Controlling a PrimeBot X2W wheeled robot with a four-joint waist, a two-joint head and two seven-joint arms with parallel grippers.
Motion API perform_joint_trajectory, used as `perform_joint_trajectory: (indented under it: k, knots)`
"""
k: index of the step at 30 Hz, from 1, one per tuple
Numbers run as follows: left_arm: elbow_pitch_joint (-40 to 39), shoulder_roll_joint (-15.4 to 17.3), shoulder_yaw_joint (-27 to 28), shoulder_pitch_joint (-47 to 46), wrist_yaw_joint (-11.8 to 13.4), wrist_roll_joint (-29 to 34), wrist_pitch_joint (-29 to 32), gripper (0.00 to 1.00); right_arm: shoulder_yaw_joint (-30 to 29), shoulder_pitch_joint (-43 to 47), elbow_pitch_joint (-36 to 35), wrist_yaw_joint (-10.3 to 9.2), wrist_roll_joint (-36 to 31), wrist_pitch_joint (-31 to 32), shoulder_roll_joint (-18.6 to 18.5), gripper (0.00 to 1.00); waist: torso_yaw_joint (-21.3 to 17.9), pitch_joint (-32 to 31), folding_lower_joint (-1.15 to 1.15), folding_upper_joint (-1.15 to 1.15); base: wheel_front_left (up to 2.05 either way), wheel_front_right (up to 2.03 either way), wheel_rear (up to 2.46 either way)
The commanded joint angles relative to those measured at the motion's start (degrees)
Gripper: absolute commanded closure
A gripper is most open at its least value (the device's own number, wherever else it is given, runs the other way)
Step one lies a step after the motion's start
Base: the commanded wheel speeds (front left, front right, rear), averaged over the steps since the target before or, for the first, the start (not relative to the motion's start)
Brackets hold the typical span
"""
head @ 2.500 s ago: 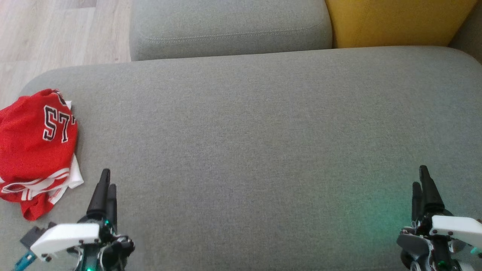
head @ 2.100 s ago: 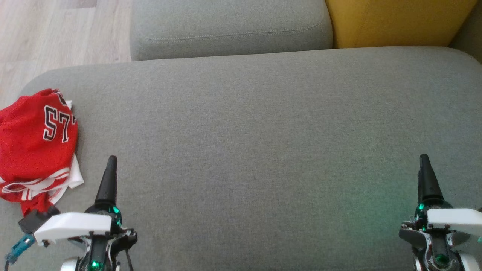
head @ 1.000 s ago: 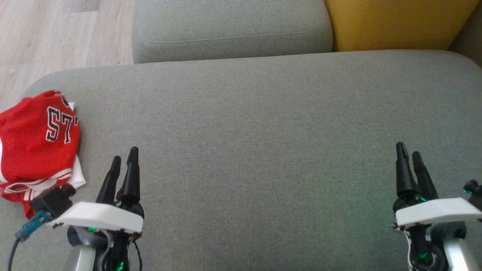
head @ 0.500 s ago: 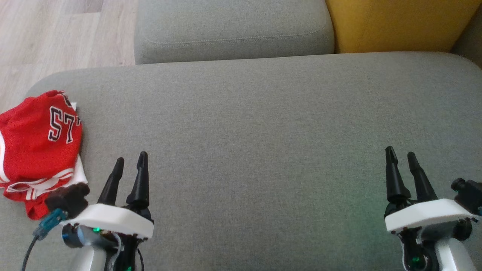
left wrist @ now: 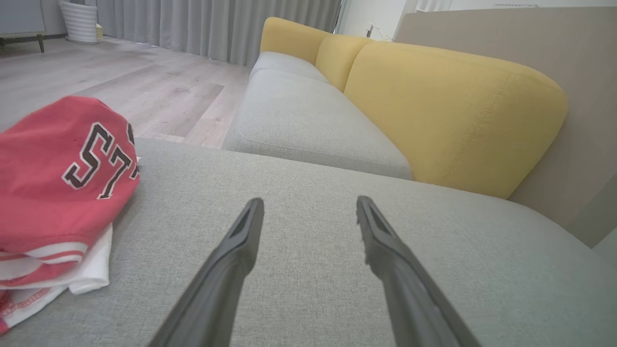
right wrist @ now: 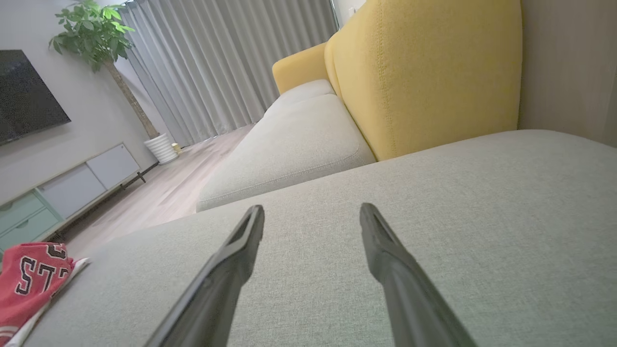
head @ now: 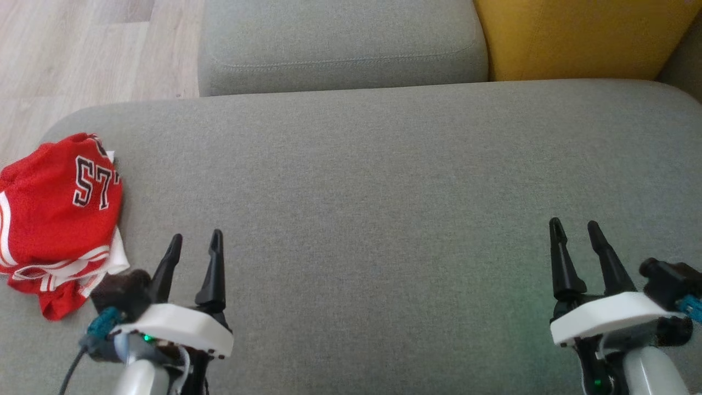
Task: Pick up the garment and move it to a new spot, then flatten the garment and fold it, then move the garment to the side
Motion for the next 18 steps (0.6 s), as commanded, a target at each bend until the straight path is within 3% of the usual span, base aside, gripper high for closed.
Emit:
perform_joint_trajectory:
  k: [1, 18]
  knots:
    - [-1.85, 1.29, 0.8, -2.08, 0.44, 2.12, -0.89, 0.0, 1.29, -1.12, -2.24, -0.04, -2.28, -0.63, -0.3, 0.0, -0.02, -0.04, 0.0, 0.0, 0.0, 0.0, 0.0]
    - [0.59, 1.72, -0.62, -1.63, 3.44, 11.98, -3.78, 0.0, 0.96, -0.32, -2.64, -0.05, -10.85, -0.98, 0.77, 0.0, 0.17, -0.58, 0.0, 0.0, 0.0, 0.0, 0.0]
